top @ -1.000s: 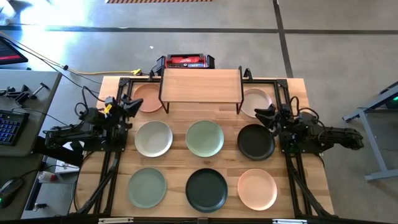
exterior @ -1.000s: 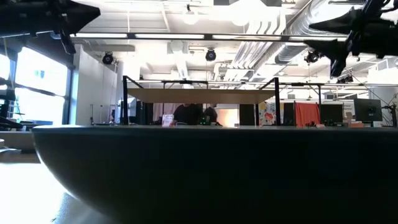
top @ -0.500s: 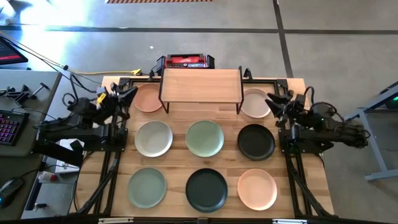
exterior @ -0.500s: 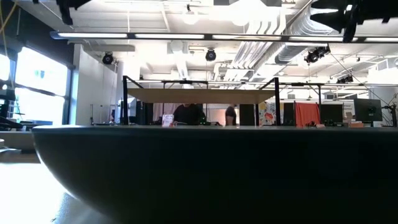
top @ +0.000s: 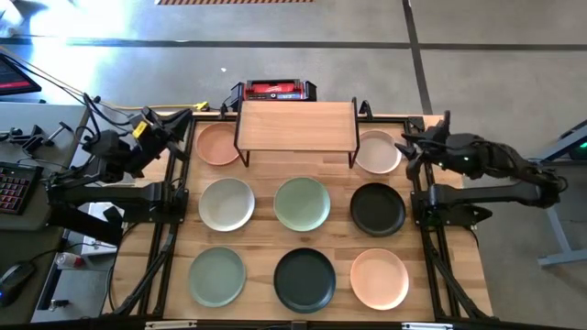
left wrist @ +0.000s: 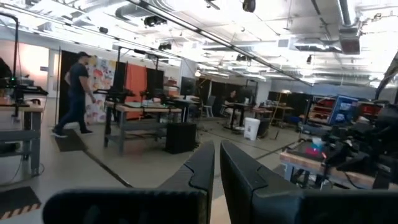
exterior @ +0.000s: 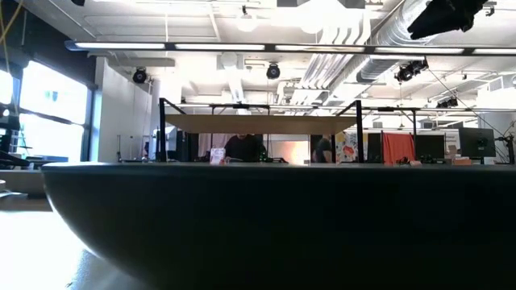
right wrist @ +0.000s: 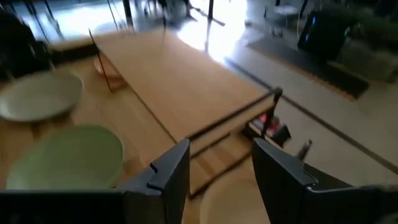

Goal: Place and stack plates onto a shelf
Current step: Put the light brown plate on the shelf

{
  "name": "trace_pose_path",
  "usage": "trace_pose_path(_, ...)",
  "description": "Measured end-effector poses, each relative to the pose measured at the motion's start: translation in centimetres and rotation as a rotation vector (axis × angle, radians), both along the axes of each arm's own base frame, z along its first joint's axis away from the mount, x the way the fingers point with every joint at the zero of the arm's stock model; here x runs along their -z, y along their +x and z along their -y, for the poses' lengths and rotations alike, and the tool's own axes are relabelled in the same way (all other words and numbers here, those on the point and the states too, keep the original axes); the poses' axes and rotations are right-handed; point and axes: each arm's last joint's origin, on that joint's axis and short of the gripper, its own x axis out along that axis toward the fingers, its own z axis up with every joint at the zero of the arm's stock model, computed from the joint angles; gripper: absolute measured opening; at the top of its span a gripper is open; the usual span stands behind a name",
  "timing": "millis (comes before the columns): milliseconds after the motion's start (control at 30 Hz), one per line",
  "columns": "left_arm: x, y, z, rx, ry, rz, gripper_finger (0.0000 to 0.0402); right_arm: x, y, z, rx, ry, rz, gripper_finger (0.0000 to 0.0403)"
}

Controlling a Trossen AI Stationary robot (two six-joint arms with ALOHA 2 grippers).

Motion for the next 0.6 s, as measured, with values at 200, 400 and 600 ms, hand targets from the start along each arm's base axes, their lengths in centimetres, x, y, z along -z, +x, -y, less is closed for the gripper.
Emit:
trace_pose_path(200,0.6,0.2,0.0,0.006,-0.030,-0.049,0.0017,0.1,1.9,0.1,-0.022,0.050,-0.263,0.0158)
trace_pose_path(400,1.1,0.3,0.0,0.018,-0.077,-0.067,0.0017,2.8,3.7,0.7,-0.068,0.200,-0.433,0.0158)
trace_pose_path(600,1.2,0.3,0.0,0.019,-0.082,-0.072,0.0017,6.3,4.4,1.6,-0.046,0.284,-0.517,0.0158)
